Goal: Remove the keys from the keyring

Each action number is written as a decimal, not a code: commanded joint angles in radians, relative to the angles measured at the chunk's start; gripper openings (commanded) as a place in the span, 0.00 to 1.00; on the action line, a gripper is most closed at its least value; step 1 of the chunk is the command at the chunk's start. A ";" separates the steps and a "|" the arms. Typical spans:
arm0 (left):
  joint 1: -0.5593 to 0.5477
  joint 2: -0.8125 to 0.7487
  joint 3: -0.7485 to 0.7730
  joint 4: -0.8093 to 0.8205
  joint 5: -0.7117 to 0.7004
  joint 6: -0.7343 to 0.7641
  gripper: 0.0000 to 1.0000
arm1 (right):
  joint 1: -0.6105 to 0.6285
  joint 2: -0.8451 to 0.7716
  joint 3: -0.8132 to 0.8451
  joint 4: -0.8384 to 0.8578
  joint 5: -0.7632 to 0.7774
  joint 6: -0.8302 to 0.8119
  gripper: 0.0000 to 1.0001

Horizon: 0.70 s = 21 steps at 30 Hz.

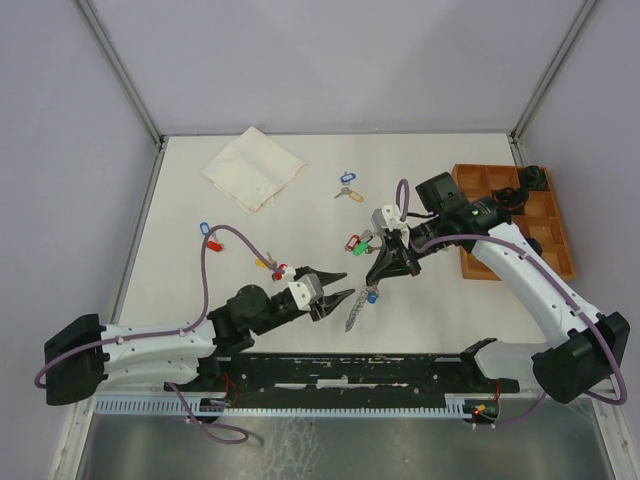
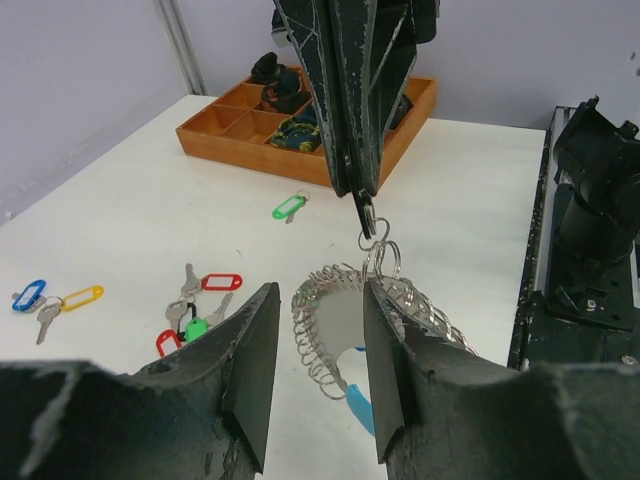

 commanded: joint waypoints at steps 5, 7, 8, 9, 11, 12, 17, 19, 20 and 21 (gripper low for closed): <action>0.095 0.089 0.137 -0.078 0.148 -0.057 0.45 | 0.010 -0.019 0.052 -0.010 -0.036 -0.027 0.01; 0.133 0.111 0.163 -0.092 0.236 -0.080 0.45 | 0.013 -0.018 0.052 -0.011 -0.035 -0.029 0.01; 0.152 0.123 0.174 -0.095 0.286 -0.094 0.45 | 0.012 -0.018 0.051 -0.011 -0.034 -0.030 0.01; 0.167 0.135 0.184 -0.094 0.331 -0.107 0.45 | 0.012 -0.018 0.051 -0.011 -0.034 -0.030 0.01; 0.183 0.160 0.194 -0.085 0.398 -0.130 0.45 | 0.012 -0.019 0.050 -0.011 -0.033 -0.030 0.01; 0.188 0.169 0.198 -0.078 0.420 -0.140 0.45 | 0.012 -0.019 0.050 -0.011 -0.032 -0.030 0.01; 0.189 0.206 0.201 -0.054 0.478 -0.182 0.45 | 0.014 -0.018 0.051 -0.009 -0.029 -0.030 0.01; 0.189 0.211 0.197 -0.052 0.479 -0.194 0.44 | 0.014 -0.018 0.050 -0.007 -0.029 -0.029 0.01; 0.189 0.210 0.195 -0.052 0.479 -0.199 0.44 | 0.013 -0.017 0.050 -0.007 -0.029 -0.027 0.01; 0.188 0.210 0.191 -0.051 0.481 -0.202 0.44 | 0.013 -0.016 0.050 -0.005 -0.028 -0.027 0.01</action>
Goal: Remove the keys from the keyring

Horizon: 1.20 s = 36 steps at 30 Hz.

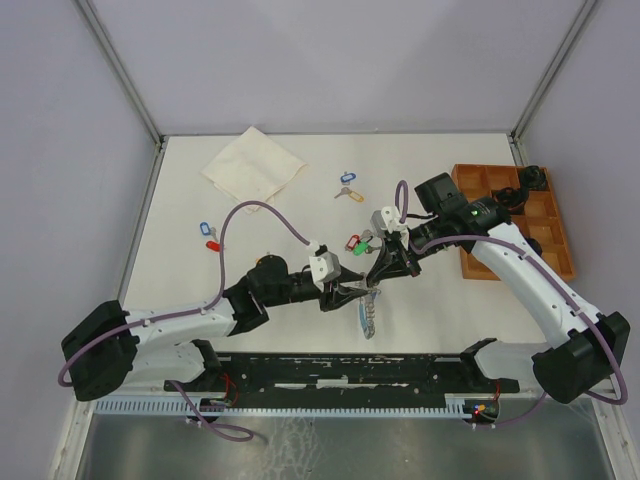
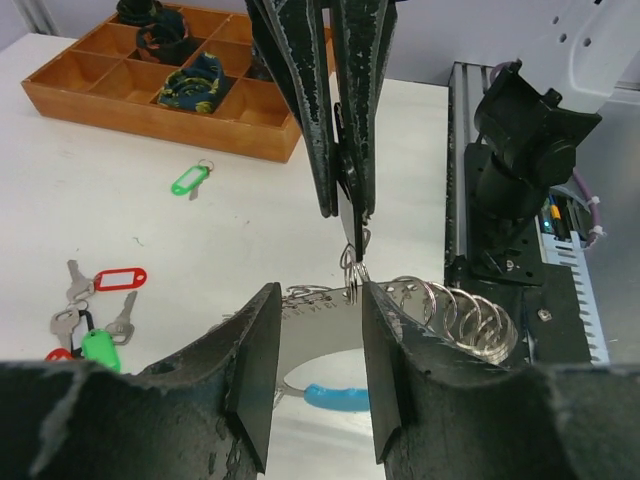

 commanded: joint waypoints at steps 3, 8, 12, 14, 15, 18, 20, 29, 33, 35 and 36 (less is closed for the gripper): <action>0.003 -0.002 0.021 0.060 0.058 -0.081 0.44 | 0.006 -0.017 0.047 0.014 -0.034 -0.005 0.01; 0.002 0.014 0.031 0.070 0.044 -0.110 0.38 | 0.006 -0.016 0.044 0.019 -0.036 0.001 0.01; 0.003 0.037 0.044 0.072 0.049 -0.141 0.32 | 0.007 -0.016 0.045 0.025 -0.033 0.005 0.01; 0.003 0.040 0.043 0.074 0.050 -0.161 0.31 | 0.006 -0.016 0.043 0.028 -0.032 0.009 0.01; 0.003 0.040 0.042 0.076 0.048 -0.169 0.31 | 0.006 -0.016 0.044 0.031 -0.030 0.015 0.01; 0.002 0.039 0.035 0.089 0.046 -0.188 0.30 | 0.006 -0.016 0.041 0.038 -0.027 0.020 0.01; 0.001 0.036 0.036 0.094 0.047 -0.197 0.29 | 0.007 -0.017 0.041 0.040 -0.027 0.022 0.01; -0.003 0.009 0.033 0.085 0.030 -0.230 0.27 | 0.006 -0.018 0.037 0.055 -0.021 0.039 0.01; -0.016 0.003 0.037 0.068 0.006 -0.234 0.27 | 0.007 -0.018 0.036 0.063 -0.018 0.049 0.01; -0.022 0.003 0.040 0.065 -0.006 -0.237 0.27 | 0.006 -0.018 0.036 0.065 -0.016 0.051 0.01; -0.024 0.001 0.040 0.062 -0.012 -0.238 0.27 | 0.006 -0.018 0.036 0.066 -0.016 0.053 0.01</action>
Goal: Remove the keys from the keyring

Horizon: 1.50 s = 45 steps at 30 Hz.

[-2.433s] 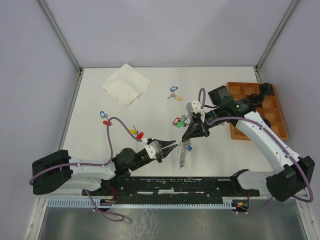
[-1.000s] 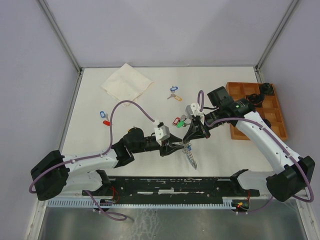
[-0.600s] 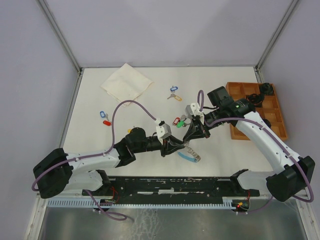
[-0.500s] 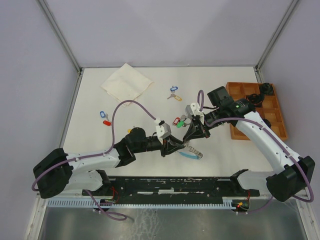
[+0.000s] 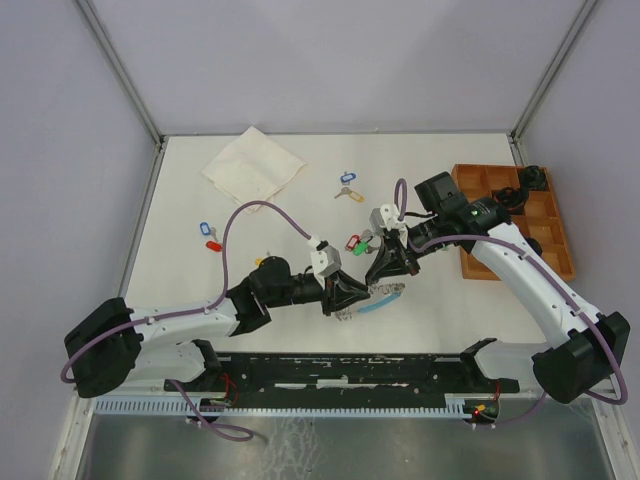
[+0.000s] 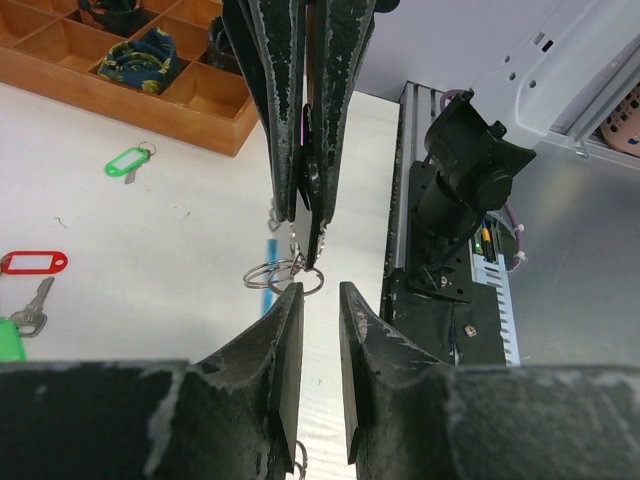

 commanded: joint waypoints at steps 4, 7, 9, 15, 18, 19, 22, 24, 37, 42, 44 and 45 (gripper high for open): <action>-0.024 -0.028 0.047 0.017 -0.061 -0.042 0.27 | 0.007 -0.017 0.034 0.043 -0.026 0.021 0.01; -0.030 -0.028 0.052 0.005 -0.075 -0.046 0.27 | 0.007 -0.018 0.035 0.043 -0.025 0.024 0.01; -0.032 -0.028 0.055 -0.002 -0.081 -0.050 0.27 | 0.007 -0.018 0.035 0.044 -0.025 0.023 0.01; -0.032 -0.025 0.058 -0.010 -0.093 -0.050 0.28 | 0.006 -0.018 0.034 0.046 -0.024 0.027 0.01; -0.031 -0.024 0.060 -0.010 -0.094 -0.054 0.28 | 0.007 -0.018 0.034 0.047 -0.025 0.027 0.01; -0.031 -0.023 0.060 -0.010 -0.094 -0.054 0.28 | 0.008 -0.018 0.033 0.047 -0.024 0.027 0.01; -0.031 -0.024 0.059 -0.009 -0.094 -0.060 0.29 | 0.006 -0.018 0.033 0.050 -0.022 0.031 0.01; -0.032 -0.024 0.059 -0.010 -0.092 -0.065 0.29 | 0.007 -0.017 0.033 0.054 -0.020 0.036 0.01; -0.031 -0.059 0.029 -0.027 -0.149 -0.104 0.41 | 0.006 -0.021 0.014 0.137 -0.003 0.140 0.01; -0.031 -0.094 0.017 -0.044 -0.178 -0.124 0.41 | 0.006 -0.023 0.001 0.179 0.007 0.186 0.01; -0.031 -0.102 0.027 -0.070 -0.195 -0.156 0.40 | 0.006 -0.023 -0.003 0.196 0.016 0.207 0.01; -0.031 -0.104 0.031 -0.082 -0.203 -0.172 0.39 | 0.006 -0.022 -0.005 0.207 0.020 0.219 0.01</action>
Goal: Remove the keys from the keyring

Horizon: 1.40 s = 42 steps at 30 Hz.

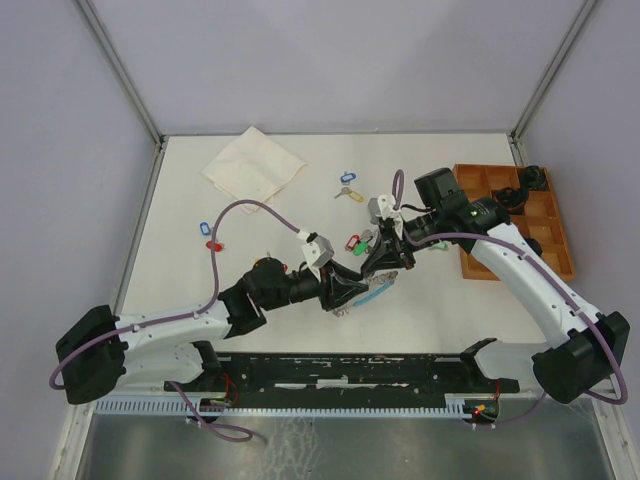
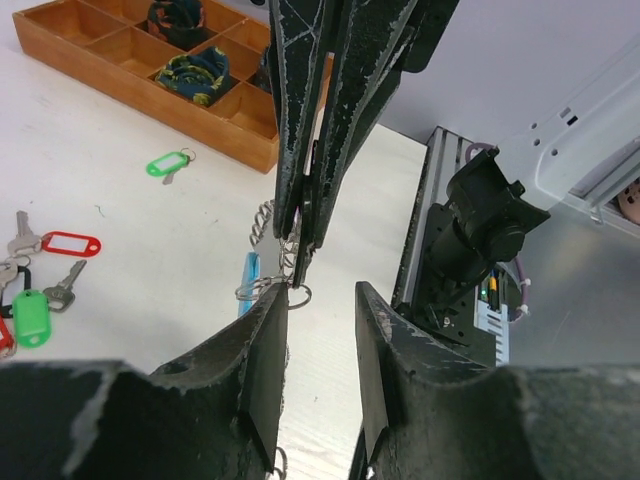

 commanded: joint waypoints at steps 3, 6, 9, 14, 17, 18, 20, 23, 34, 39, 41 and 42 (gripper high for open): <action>-0.007 -0.040 0.019 -0.050 -0.064 -0.144 0.37 | 0.004 -0.022 -0.011 0.125 0.018 0.109 0.01; -0.013 -0.059 0.020 -0.110 -0.114 -0.197 0.36 | 0.004 -0.020 -0.024 0.166 0.041 0.163 0.01; -0.014 -0.073 0.018 -0.131 -0.140 -0.214 0.36 | 0.005 -0.020 -0.027 0.180 0.045 0.182 0.01; -0.019 -0.055 0.039 -0.132 -0.167 -0.222 0.36 | 0.006 -0.018 -0.033 0.198 0.051 0.201 0.01; -0.025 -0.037 0.055 -0.132 -0.174 -0.220 0.36 | 0.005 -0.016 -0.034 0.203 0.054 0.207 0.01; -0.026 -0.031 0.059 -0.132 -0.175 -0.219 0.36 | 0.006 -0.017 -0.034 0.205 0.055 0.208 0.01; -0.032 -0.022 0.071 -0.140 -0.187 -0.217 0.36 | 0.007 -0.015 -0.034 0.206 0.055 0.209 0.01; -0.043 -0.010 0.089 -0.166 -0.223 -0.206 0.36 | 0.005 -0.015 -0.036 0.207 0.055 0.213 0.01; -0.062 0.035 0.156 -0.272 -0.308 -0.171 0.36 | 0.006 -0.018 -0.035 0.209 0.056 0.216 0.01; -0.068 0.053 0.173 -0.292 -0.320 -0.164 0.36 | 0.005 -0.018 -0.035 0.209 0.053 0.216 0.01; -0.067 0.059 0.178 -0.293 -0.324 -0.160 0.35 | 0.006 -0.018 -0.035 0.208 0.054 0.216 0.01; -0.067 0.060 0.180 -0.293 -0.327 -0.159 0.35 | 0.006 -0.018 -0.036 0.209 0.055 0.216 0.01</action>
